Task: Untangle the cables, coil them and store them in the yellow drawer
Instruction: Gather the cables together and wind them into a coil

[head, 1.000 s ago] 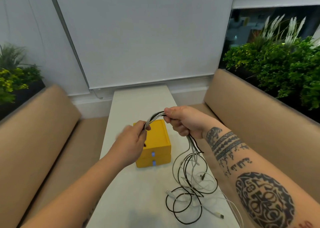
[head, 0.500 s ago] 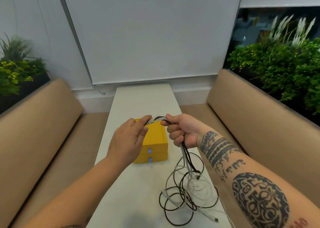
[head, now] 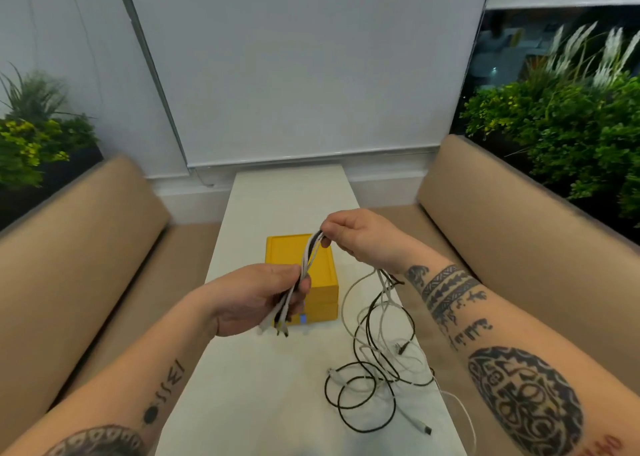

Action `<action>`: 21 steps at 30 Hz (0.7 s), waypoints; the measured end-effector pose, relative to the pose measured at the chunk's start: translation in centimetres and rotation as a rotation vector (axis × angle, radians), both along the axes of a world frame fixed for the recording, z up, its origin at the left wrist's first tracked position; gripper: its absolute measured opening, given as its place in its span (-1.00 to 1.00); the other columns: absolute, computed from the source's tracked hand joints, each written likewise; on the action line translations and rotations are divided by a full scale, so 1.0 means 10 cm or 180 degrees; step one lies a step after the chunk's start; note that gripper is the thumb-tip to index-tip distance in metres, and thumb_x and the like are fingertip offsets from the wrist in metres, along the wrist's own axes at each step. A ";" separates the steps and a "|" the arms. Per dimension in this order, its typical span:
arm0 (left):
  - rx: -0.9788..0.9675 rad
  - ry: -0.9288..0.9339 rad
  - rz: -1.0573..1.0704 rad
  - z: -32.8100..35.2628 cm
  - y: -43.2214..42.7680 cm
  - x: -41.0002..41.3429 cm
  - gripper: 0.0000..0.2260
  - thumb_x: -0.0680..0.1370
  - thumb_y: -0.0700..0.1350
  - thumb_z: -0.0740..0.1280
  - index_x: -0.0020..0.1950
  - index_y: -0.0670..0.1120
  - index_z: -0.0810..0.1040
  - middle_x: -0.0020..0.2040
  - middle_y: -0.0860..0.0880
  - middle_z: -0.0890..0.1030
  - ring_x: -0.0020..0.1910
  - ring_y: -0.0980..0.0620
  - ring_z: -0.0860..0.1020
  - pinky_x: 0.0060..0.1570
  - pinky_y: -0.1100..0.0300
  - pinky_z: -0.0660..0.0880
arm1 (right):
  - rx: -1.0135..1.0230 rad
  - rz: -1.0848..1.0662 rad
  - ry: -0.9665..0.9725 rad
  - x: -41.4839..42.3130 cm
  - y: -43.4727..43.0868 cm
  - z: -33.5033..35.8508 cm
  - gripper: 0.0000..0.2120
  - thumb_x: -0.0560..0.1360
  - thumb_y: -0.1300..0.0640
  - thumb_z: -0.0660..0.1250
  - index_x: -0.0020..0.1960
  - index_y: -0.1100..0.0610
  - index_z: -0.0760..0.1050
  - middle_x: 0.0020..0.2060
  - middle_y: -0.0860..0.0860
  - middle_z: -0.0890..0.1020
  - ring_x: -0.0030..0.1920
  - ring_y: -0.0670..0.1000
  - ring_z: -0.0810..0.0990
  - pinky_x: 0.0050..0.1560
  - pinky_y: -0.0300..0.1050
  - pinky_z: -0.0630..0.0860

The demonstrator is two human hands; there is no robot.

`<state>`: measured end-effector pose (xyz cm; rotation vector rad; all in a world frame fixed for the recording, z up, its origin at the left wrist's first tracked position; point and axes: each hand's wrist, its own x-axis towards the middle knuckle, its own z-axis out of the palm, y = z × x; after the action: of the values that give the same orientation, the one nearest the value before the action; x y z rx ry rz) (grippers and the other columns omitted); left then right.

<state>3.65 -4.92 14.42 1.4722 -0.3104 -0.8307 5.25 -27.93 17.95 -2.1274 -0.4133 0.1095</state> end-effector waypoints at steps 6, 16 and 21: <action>-0.1018 0.0369 -0.1338 -0.05 0.04 -0.05 -0.82 0.64 0.00 0.29 0.02 -0.11 0.50 0.14 -0.22 0.63 -0.21 -0.05 0.65 -0.11 0.06 0.57 | -0.0270 0.0442 -0.0448 -0.05 0.09 0.03 -0.76 0.58 -0.08 0.21 -0.11 -0.02 0.60 -0.32 -0.22 0.58 -0.30 -0.19 0.46 -0.17 -0.14 0.43; 0.1503 -0.2852 0.0611 0.12 0.16 0.05 -0.89 0.56 0.06 0.17 -0.15 0.17 0.43 -0.38 0.04 0.45 -0.40 0.04 0.38 -0.33 0.02 0.40 | 0.0670 0.0160 0.0686 -0.05 0.01 0.03 -0.69 0.67 -0.04 0.21 -0.12 0.11 0.56 -0.48 -0.11 0.33 -0.46 -0.05 0.21 -0.45 -0.17 0.17; 0.0879 -0.3586 0.1396 0.14 0.09 -0.07 -0.83 0.62 0.09 0.15 -0.14 0.13 0.42 -0.35 0.05 0.49 -0.40 0.05 0.39 -0.36 0.09 0.37 | 0.1077 -0.0270 0.1223 -0.11 0.22 0.03 -0.48 0.49 -0.40 0.25 -0.20 0.08 0.43 -0.45 -0.07 0.26 -0.42 -0.02 0.18 -0.36 -0.13 0.19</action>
<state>2.99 -4.04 15.86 2.0614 -0.6806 0.3981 4.19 -25.76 18.20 -1.7369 -0.1035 0.3664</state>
